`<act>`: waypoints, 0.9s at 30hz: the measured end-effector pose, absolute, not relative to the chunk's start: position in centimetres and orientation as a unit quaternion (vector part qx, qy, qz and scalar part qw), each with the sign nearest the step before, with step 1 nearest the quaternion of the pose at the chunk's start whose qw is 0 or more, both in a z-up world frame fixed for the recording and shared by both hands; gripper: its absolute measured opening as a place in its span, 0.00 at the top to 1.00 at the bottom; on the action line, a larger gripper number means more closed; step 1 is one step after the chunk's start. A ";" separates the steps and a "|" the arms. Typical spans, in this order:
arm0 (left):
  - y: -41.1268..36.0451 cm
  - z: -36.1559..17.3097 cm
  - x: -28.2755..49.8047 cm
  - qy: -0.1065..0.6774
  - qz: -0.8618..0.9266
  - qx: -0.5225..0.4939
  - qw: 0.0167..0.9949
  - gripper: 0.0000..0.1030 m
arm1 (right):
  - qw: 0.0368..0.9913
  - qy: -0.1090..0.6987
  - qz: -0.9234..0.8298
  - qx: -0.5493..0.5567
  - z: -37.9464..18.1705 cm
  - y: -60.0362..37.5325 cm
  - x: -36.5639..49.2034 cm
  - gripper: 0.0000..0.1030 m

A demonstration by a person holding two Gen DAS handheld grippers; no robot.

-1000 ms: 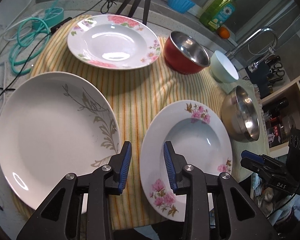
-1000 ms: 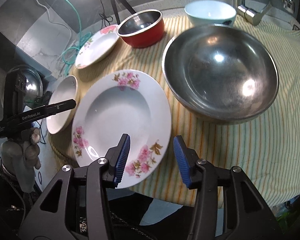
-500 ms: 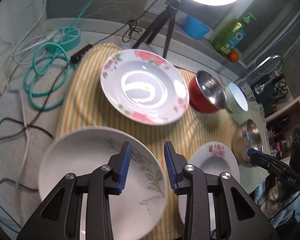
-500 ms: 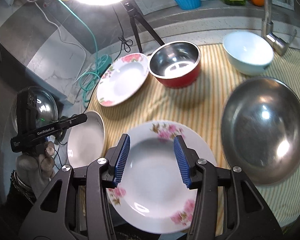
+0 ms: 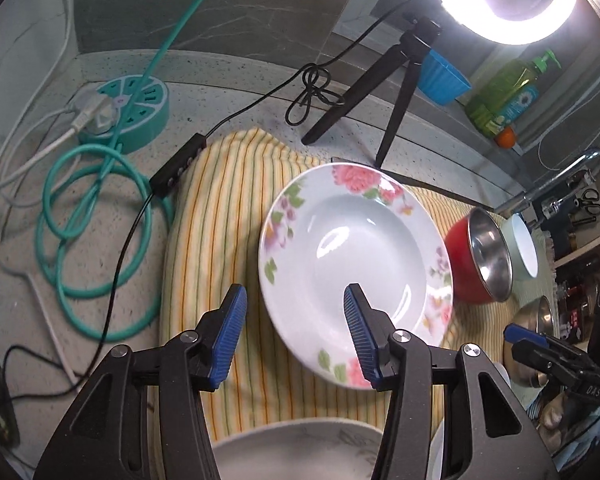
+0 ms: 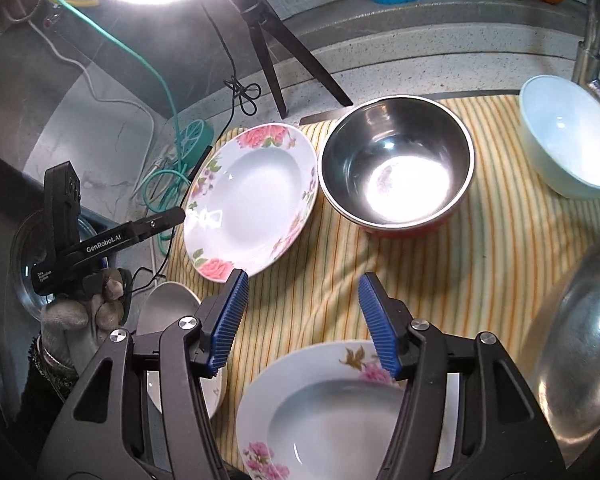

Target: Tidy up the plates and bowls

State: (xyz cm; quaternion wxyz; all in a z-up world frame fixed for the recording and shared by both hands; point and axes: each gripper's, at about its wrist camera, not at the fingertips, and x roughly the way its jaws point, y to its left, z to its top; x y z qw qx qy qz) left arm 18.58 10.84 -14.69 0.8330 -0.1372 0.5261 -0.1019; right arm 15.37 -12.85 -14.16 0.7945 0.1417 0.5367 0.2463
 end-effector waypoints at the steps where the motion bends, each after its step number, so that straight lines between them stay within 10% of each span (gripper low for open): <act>1: 10.9 -14.8 19.1 0.527 -0.103 -0.136 0.833 0.52 | 0.792 0.540 0.247 0.144 -14.5 -12.5 15.8 0.42; 9: 11.6 -15.9 21.7 0.534 -0.107 -0.134 0.828 0.53 | 0.784 0.555 0.244 0.134 -15.8 -10.4 18.2 0.42; 27: 11.5 -17.3 24.0 0.550 -0.132 -0.132 0.814 0.78 | 0.771 0.576 0.245 0.122 -17.9 -8.4 20.5 0.79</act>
